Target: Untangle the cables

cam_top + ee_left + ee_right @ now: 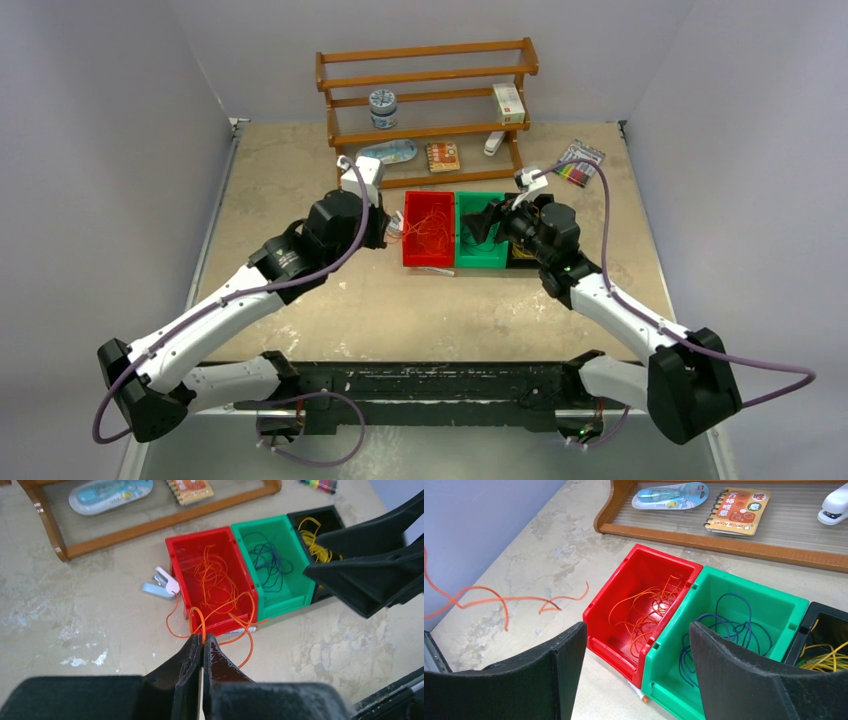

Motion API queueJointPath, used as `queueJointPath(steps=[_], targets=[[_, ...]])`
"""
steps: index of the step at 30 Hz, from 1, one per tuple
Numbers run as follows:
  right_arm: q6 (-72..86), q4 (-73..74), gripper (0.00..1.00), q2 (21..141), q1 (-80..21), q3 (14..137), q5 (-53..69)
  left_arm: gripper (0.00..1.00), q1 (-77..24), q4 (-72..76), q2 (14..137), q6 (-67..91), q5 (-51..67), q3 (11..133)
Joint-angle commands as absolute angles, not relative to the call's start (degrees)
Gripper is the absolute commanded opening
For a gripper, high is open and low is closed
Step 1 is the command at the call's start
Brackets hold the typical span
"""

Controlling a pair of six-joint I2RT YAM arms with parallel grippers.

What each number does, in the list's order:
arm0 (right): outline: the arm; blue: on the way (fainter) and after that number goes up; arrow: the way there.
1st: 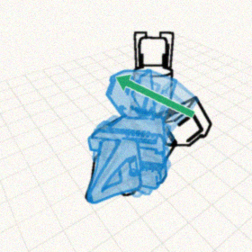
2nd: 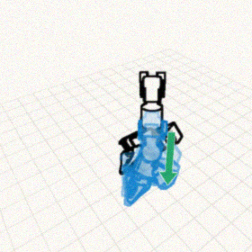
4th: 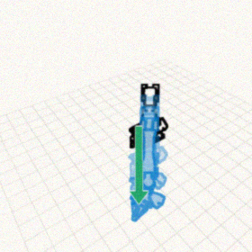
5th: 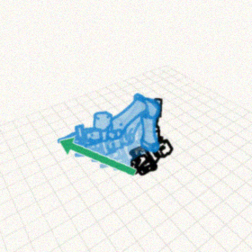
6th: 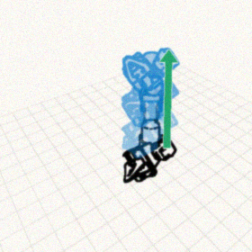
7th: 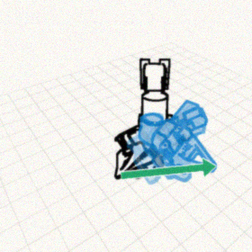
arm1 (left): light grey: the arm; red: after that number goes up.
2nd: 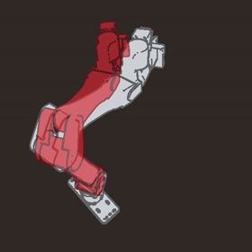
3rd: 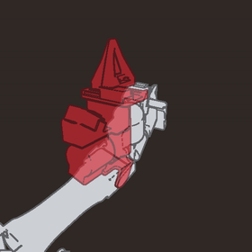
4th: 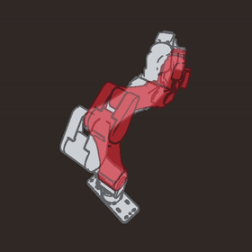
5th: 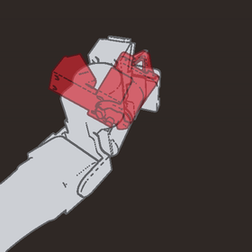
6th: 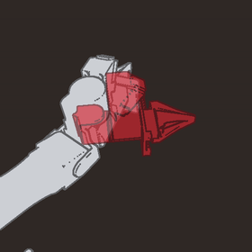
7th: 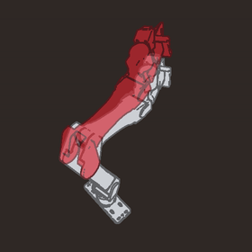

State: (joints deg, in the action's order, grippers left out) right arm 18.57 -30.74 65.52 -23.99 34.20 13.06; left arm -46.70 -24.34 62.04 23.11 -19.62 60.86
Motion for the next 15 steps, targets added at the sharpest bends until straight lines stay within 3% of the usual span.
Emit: queueJointPath(steps=[1, 15], targets=[[17.4, -33.5, 0.77, 63.5, -23.9, 36.2, 12.8, 0.0, -47.1, -25.2, 61.8, 20.4, -21.0, 67.7], [17.4, -31.0, 0.77, 61.5, -23.9, 35.6, 10.7, 0.0, -47.1, -18.5, 70.3, 19.8, -17.2, 72.1]])
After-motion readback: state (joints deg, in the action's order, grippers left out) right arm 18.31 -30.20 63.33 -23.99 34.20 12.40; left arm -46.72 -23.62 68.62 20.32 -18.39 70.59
